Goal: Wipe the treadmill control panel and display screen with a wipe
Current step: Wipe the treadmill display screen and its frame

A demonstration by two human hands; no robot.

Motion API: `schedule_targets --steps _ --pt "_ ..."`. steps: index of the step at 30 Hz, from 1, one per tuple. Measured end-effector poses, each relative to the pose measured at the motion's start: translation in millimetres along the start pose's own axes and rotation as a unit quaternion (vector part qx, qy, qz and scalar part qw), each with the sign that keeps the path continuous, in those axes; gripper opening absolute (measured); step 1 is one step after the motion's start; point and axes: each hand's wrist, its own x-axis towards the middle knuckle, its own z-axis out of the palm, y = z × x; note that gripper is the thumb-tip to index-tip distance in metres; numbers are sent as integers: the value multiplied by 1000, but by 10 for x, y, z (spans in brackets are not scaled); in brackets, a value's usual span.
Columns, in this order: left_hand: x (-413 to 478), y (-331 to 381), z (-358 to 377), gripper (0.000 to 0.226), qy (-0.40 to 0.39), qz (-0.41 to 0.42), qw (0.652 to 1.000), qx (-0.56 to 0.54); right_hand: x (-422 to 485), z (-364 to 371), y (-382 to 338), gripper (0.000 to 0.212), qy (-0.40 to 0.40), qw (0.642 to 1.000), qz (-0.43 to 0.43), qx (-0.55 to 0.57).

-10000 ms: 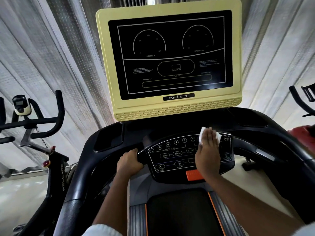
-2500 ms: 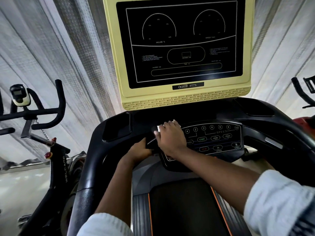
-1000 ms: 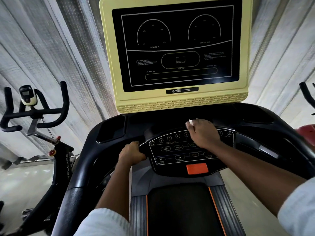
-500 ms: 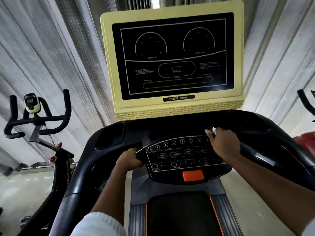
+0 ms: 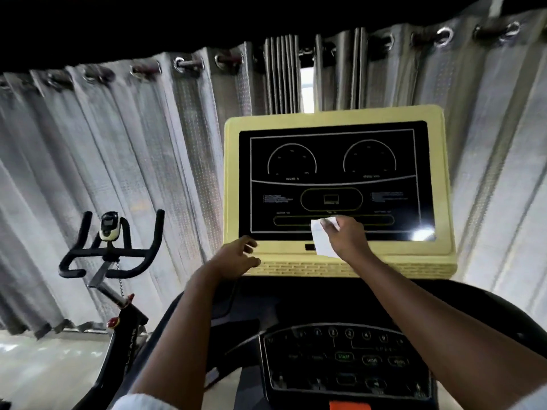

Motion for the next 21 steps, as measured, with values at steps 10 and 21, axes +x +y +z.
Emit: schedule_targets --steps 10,21 --pt "1246 98 -1077 36 179 156 971 7 1359 695 -1096 29 99 972 -211 -32" --pt "2553 52 -1247 57 194 245 943 -115 2250 1615 -1161 49 105 856 -428 -272"
